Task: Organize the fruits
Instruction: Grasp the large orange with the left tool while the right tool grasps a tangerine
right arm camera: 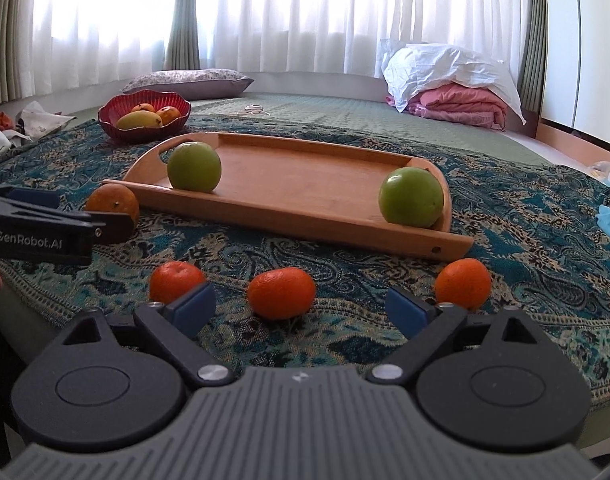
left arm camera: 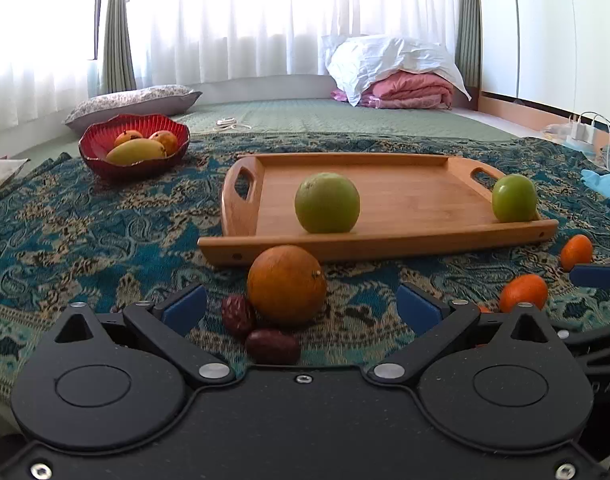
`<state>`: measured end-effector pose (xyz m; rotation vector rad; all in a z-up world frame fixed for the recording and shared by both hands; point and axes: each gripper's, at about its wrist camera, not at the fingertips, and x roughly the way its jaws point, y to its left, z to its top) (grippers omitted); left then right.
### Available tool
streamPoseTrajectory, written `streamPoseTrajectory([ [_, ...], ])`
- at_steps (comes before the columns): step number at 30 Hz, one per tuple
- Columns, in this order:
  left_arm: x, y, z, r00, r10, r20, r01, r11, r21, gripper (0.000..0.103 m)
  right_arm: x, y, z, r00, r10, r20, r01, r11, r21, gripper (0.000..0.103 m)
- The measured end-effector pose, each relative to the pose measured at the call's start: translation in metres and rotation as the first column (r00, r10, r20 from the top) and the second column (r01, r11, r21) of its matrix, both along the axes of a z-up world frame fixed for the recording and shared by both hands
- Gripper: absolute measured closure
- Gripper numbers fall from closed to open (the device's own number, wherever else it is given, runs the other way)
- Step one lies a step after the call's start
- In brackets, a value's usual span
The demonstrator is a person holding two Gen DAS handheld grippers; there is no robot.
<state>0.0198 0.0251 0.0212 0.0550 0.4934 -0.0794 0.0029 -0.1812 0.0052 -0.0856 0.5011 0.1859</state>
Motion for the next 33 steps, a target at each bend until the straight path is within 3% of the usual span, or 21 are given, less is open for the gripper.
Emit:
streamPoseTrajectory([
  [3, 0.009, -0.001, 0.0, 1.0, 0.015, -0.001, -0.015, 1.0, 0.007, 0.006, 0.001, 0.0, 0.0, 1.0, -0.008, -0.001, 0.008, 1.0, 0.017, 0.013],
  [8, 0.024, 0.003, -0.004, 0.998, 0.033, -0.056, -0.035, 0.999, -0.032, 0.023, 0.002, -0.001, -0.001, 1.0, -0.019, -0.017, 0.019, 0.999, 0.05, 0.028],
  [28, 0.044, -0.004, -0.015, 0.997, 0.06, -0.057, -0.057, 0.998, 0.041, 0.028, 0.008, 0.011, -0.006, 1.0, 0.005, -0.022, -0.004, 0.999, 0.039, 0.055],
  [31, 0.042, -0.006, -0.014, 0.998, 0.052, -0.035, -0.05, 0.997, 0.054, 0.056, 0.009, 0.01, -0.005, 1.0, -0.009, -0.019, 0.01, 0.999, 0.044, 0.06],
  [33, 0.041, -0.007, -0.012, 0.998, 0.05, -0.027, -0.049, 0.997, 0.052, 0.056, 0.009, 0.009, -0.004, 1.0, -0.015, -0.017, 0.016, 0.998, 0.055, 0.061],
])
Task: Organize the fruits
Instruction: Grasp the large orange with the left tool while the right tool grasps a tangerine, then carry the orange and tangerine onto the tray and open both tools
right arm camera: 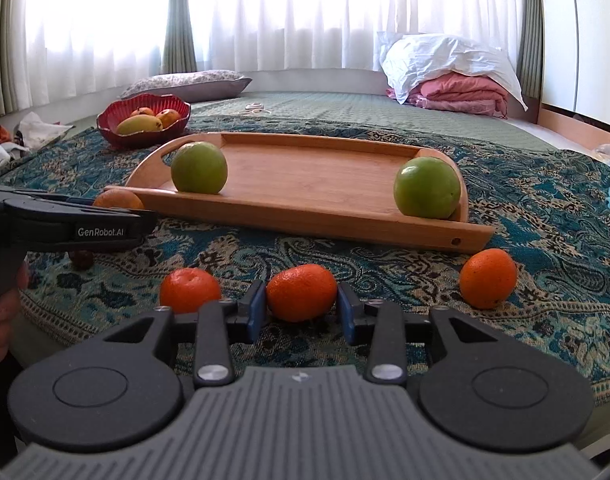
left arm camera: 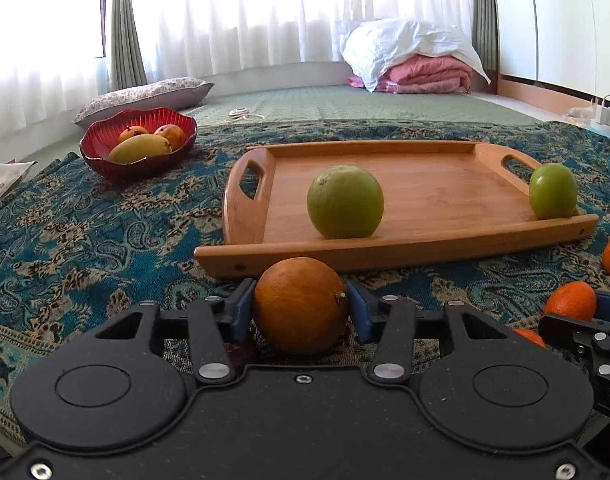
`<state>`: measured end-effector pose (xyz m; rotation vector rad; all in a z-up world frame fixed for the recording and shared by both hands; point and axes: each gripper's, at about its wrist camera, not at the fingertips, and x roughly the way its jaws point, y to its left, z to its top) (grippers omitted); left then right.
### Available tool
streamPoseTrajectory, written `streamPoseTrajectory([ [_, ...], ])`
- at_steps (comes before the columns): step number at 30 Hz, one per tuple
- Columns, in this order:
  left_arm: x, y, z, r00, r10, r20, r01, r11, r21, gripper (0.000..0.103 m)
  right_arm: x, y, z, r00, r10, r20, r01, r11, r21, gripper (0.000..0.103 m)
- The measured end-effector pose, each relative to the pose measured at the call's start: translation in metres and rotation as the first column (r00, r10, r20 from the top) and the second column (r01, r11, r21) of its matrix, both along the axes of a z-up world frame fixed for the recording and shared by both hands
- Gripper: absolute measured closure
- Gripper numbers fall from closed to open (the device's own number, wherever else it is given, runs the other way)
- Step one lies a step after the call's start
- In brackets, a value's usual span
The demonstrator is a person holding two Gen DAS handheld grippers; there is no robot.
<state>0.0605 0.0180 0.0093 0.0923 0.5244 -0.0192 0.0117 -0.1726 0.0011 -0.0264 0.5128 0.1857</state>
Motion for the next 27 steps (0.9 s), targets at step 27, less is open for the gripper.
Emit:
streamPoseTrajectory([
  [27, 0.06, 0.024, 0.078, 0.995, 0.001, 0.101, 0.012, 0.991, -0.132, 0.057, 0.068, -0.021, 0.052, 0.988, -0.12, 0.094, 0.112, 0.99, 0.089, 0.062],
])
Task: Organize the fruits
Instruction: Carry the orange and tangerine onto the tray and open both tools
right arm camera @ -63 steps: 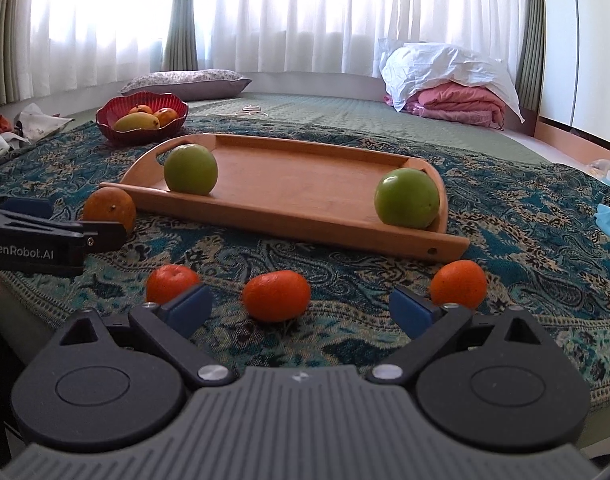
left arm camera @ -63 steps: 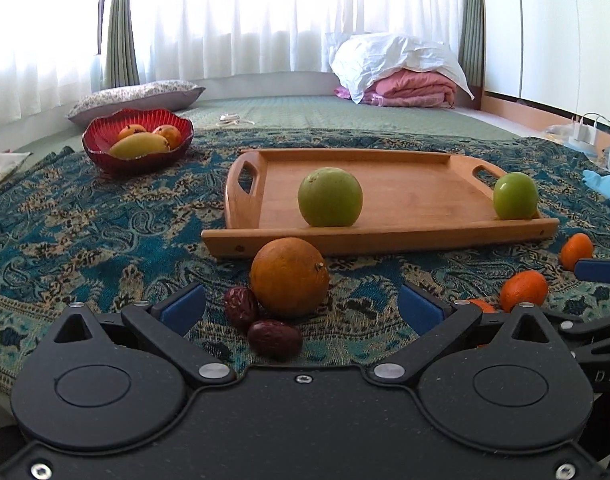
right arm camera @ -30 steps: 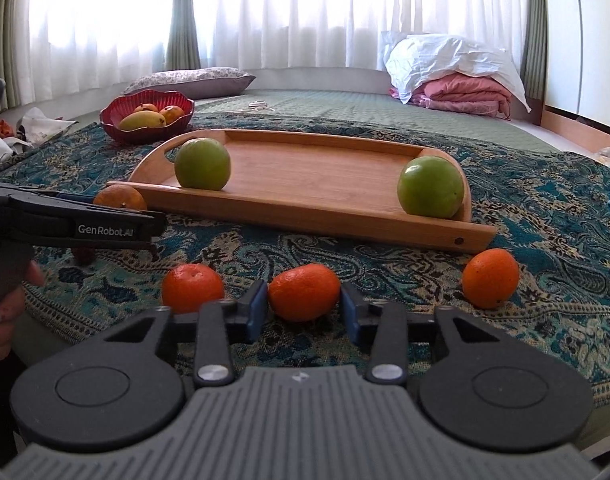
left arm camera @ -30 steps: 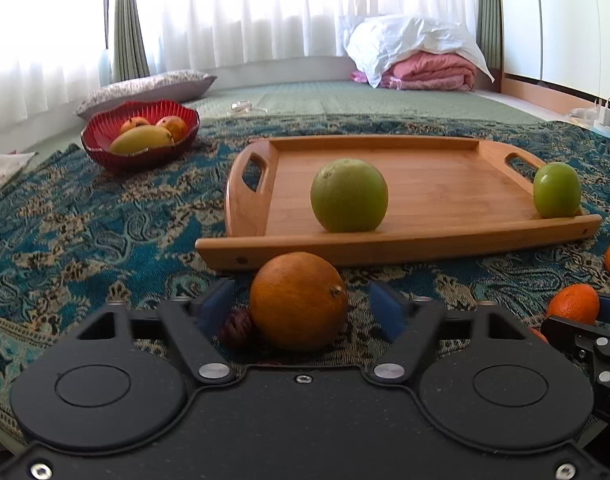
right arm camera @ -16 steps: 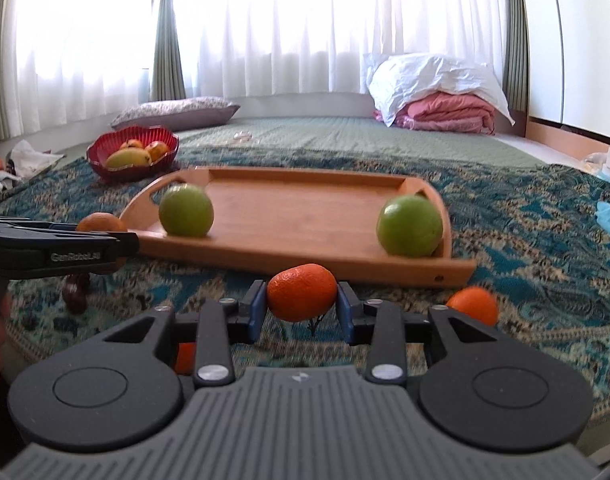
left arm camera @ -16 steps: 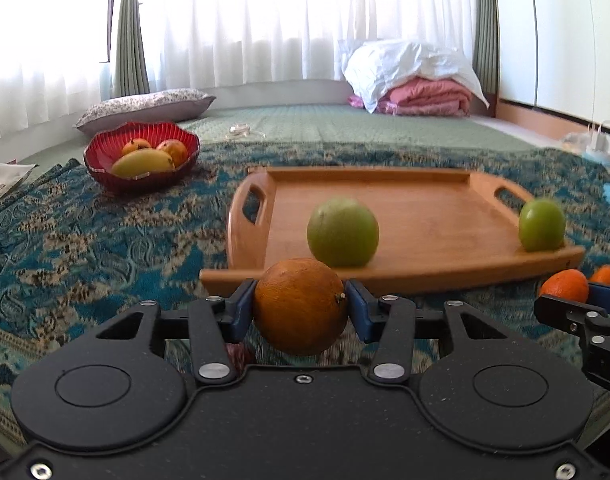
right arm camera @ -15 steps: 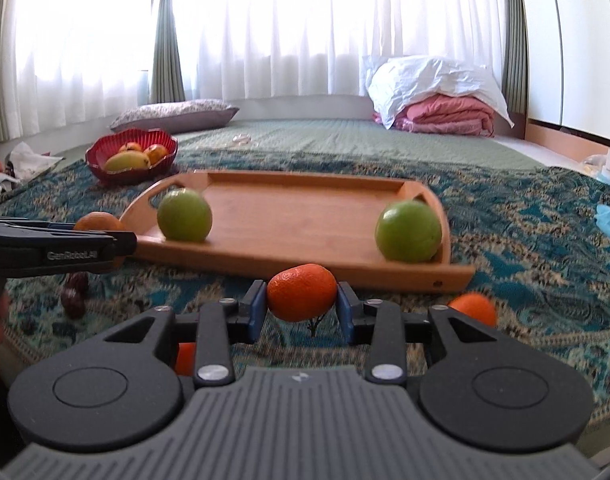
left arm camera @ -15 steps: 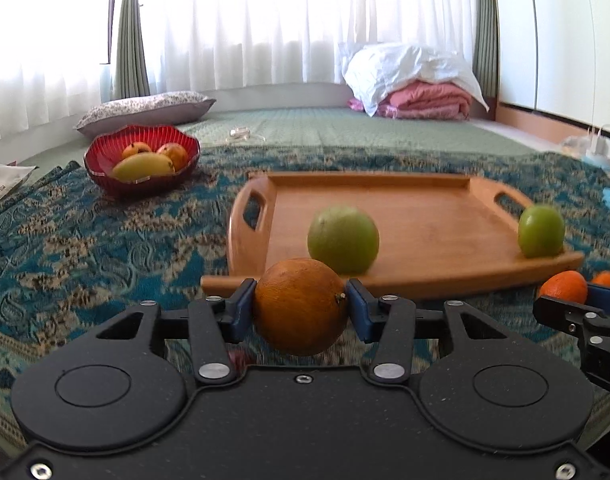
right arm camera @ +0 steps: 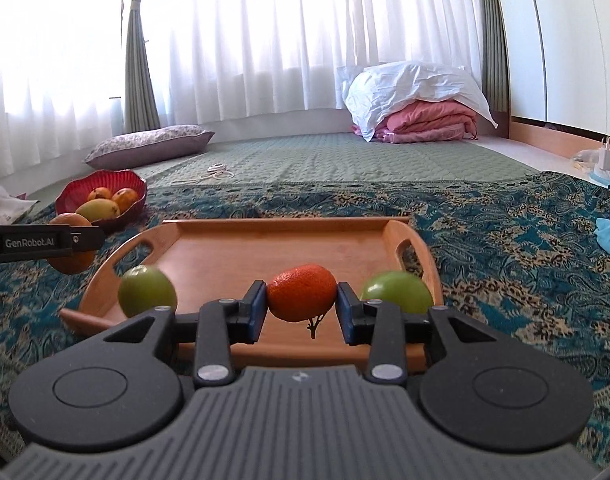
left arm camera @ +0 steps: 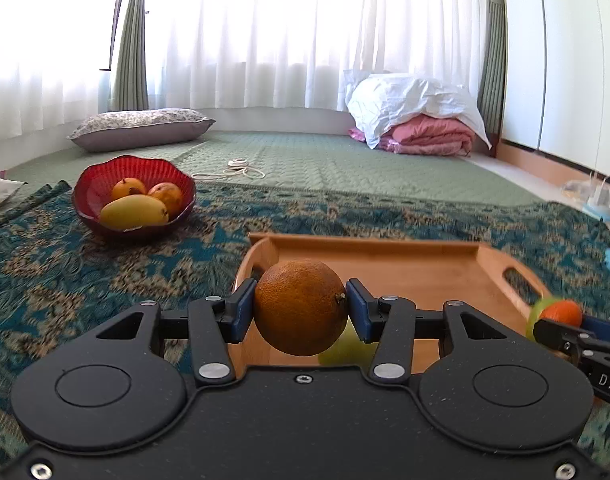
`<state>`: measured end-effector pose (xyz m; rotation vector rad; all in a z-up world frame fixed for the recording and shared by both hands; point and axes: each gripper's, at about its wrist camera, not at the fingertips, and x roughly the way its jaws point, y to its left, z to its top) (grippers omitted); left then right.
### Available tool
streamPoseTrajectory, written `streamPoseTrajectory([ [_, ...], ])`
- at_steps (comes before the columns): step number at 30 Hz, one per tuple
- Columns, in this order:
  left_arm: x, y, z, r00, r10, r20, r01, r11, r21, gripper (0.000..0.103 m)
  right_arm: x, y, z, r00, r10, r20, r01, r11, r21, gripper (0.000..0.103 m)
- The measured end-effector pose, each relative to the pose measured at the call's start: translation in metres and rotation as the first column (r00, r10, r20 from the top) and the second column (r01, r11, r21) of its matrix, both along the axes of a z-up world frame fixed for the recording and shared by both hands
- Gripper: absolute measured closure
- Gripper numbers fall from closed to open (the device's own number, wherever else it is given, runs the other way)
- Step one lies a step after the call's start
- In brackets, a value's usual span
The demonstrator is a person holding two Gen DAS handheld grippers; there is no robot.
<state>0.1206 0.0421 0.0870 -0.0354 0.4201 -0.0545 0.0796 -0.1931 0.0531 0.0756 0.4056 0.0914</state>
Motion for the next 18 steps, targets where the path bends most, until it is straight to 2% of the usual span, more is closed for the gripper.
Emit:
streamPoseTrajectory([
  [3, 0.021, 0.004, 0.002, 1.0, -0.006, -0.024, 0.006, 1.0, -0.02, 0.057, 0.014, -0.003, 0.003, 1.0, -0.012, -0.01, 0.012, 1.0, 0.013, 0.062],
  [9, 0.067, 0.009, -0.002, 0.991, -0.035, -0.126, 0.028, 0.998, -0.06, 0.057, 0.051, -0.02, 0.015, 0.999, -0.03, -0.041, 0.03, 0.999, 0.018, 0.062],
  [13, 0.098, 0.009, -0.004, 0.979, -0.053, -0.198, 0.033, 0.994, -0.1, 0.057, 0.089, -0.039, 0.023, 0.992, -0.051, -0.116, 0.054, 0.998, 0.025, 0.062],
  [18, 0.123, 0.001, -0.015, 0.96, -0.069, -0.27, 0.045, 0.995, -0.094, 0.057, 0.126, -0.056, 0.012, 0.968, -0.052, -0.246, 0.062, 0.997, 0.034, 0.062],
])
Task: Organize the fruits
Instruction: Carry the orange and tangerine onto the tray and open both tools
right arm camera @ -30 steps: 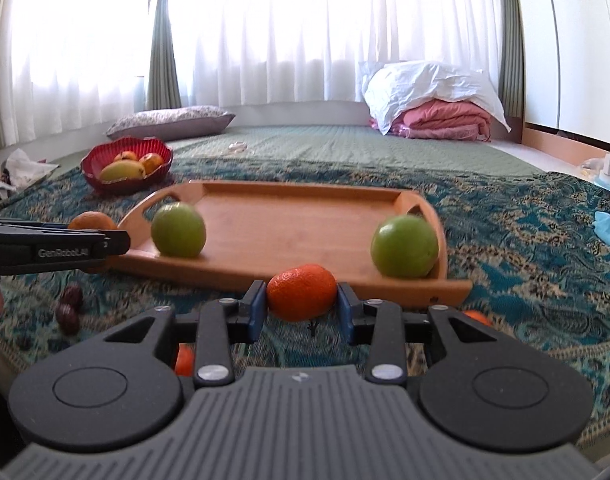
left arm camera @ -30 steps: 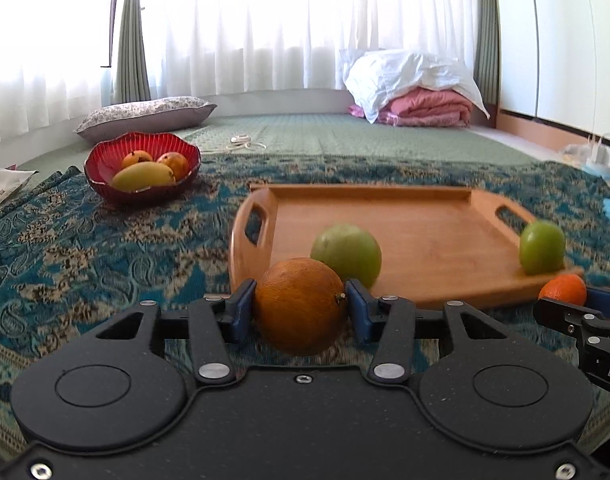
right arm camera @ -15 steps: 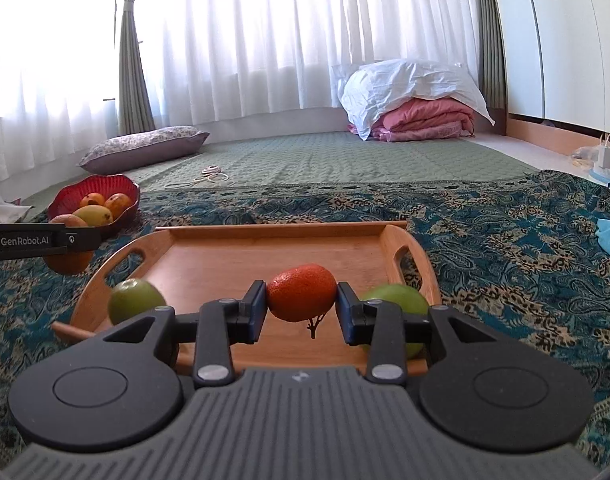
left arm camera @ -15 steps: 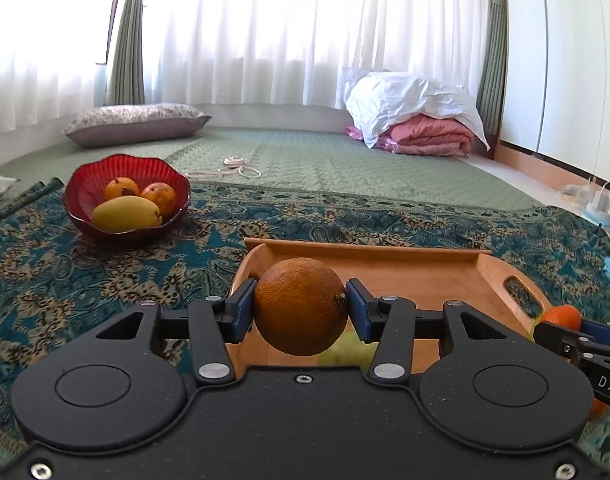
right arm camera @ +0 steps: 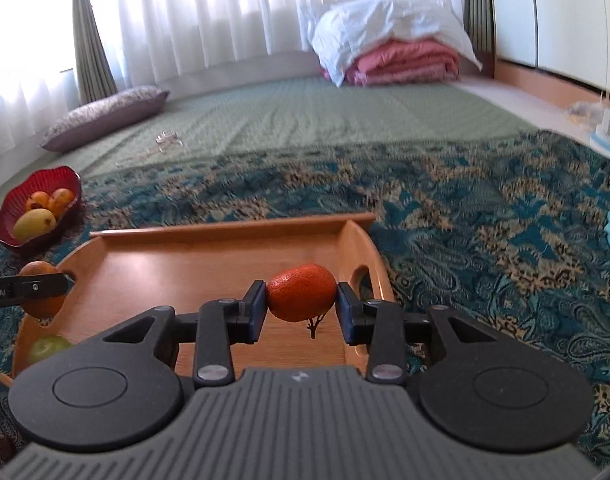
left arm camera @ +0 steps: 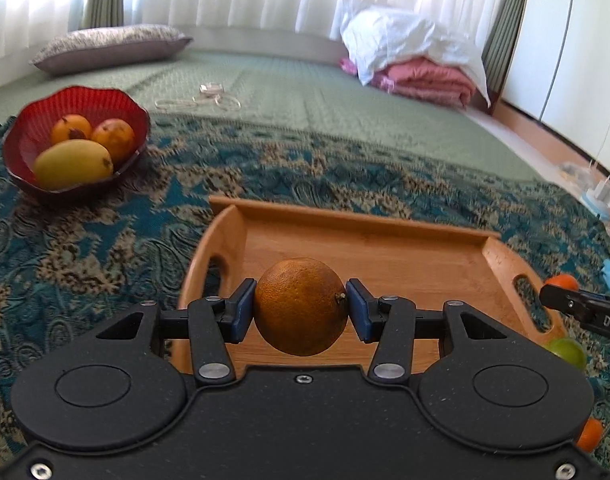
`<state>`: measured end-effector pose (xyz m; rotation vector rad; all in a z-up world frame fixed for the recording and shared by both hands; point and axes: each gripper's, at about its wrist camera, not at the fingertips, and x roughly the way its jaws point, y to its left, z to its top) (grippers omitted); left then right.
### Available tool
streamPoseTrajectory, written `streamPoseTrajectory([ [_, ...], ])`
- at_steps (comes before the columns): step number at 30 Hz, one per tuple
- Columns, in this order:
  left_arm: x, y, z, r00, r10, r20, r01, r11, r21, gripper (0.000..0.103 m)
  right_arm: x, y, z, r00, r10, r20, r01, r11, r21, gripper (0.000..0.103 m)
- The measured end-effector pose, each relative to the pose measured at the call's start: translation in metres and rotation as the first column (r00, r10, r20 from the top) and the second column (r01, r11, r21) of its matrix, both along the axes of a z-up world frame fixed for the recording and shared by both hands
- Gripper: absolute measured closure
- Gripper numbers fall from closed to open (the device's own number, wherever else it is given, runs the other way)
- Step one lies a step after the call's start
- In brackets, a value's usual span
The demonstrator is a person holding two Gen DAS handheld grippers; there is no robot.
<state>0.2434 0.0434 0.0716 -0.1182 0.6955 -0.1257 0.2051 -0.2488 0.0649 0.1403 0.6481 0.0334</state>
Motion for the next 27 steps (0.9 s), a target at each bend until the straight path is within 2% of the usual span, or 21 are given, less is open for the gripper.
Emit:
streamPoseTrajectory([
  [3, 0.01, -0.006, -0.007, 0.999, -0.014, -0.039, 0.015, 1.0, 0.016, 0.057, 0.013, -0.006, -0.009, 0.998, -0.007, -0.058, 0.007, 1.0, 0.004, 0.062],
  [10, 0.022, -0.016, -0.02, 0.995, -0.033, -0.09, 0.035, 0.999, 0.028, 0.057, 0.021, -0.005, -0.019, 0.993, 0.013, -0.115, -0.013, 1.0, -0.001, 0.061],
  [27, 0.028, -0.021, -0.029, 0.993, -0.028, -0.114, 0.034, 0.998, 0.047, 0.057, 0.025, 0.002, -0.034, 0.988, 0.027, -0.151, -0.03, 0.999, -0.022, 0.061],
])
